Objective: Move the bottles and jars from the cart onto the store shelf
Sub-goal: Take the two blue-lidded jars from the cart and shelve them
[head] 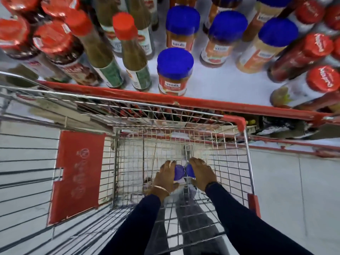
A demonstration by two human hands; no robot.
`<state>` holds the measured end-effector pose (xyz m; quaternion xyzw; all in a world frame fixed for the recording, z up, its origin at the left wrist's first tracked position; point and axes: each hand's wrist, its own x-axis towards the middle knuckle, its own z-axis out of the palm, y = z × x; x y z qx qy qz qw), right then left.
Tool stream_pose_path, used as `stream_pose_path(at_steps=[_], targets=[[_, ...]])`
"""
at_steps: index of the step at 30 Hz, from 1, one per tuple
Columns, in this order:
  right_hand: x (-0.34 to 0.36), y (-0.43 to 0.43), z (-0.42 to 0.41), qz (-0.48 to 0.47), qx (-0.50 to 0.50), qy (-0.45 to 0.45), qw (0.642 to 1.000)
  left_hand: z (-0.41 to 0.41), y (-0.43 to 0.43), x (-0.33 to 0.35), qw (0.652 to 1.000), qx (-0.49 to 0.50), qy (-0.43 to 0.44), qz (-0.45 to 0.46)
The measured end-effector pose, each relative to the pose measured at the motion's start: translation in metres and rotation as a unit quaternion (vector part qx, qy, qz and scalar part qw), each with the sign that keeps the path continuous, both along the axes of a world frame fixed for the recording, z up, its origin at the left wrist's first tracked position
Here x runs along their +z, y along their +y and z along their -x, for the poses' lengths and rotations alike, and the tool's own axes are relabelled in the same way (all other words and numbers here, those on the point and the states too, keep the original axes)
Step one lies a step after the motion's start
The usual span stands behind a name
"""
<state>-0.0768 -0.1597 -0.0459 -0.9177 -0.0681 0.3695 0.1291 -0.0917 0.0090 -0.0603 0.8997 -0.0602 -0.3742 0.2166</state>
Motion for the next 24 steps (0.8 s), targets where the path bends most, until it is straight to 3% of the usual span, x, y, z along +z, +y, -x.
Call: stream_pose_path(at_steps=[7,12,18,24], targets=[[-0.02,-0.006,0.0,-0.009,-0.003,-0.008,1.0,-0.006,-0.014,-0.018,0.999,-0.031,-0.012,-0.007],[0.0,-0.014,0.003,-0.007,-0.026,-0.014,1.0,-0.004,-0.005,-0.002,0.999,-0.001,-0.042,0.01],[0.078,-0.031,0.004,-0.082,-0.105,-0.025,0.991,-0.013,0.003,0.066,0.996,0.002,-0.089,0.026],[0.185,-0.052,0.003,-0.126,-0.106,-0.09,0.982,-0.028,-0.004,0.156,0.986,-0.05,-0.16,0.011]])
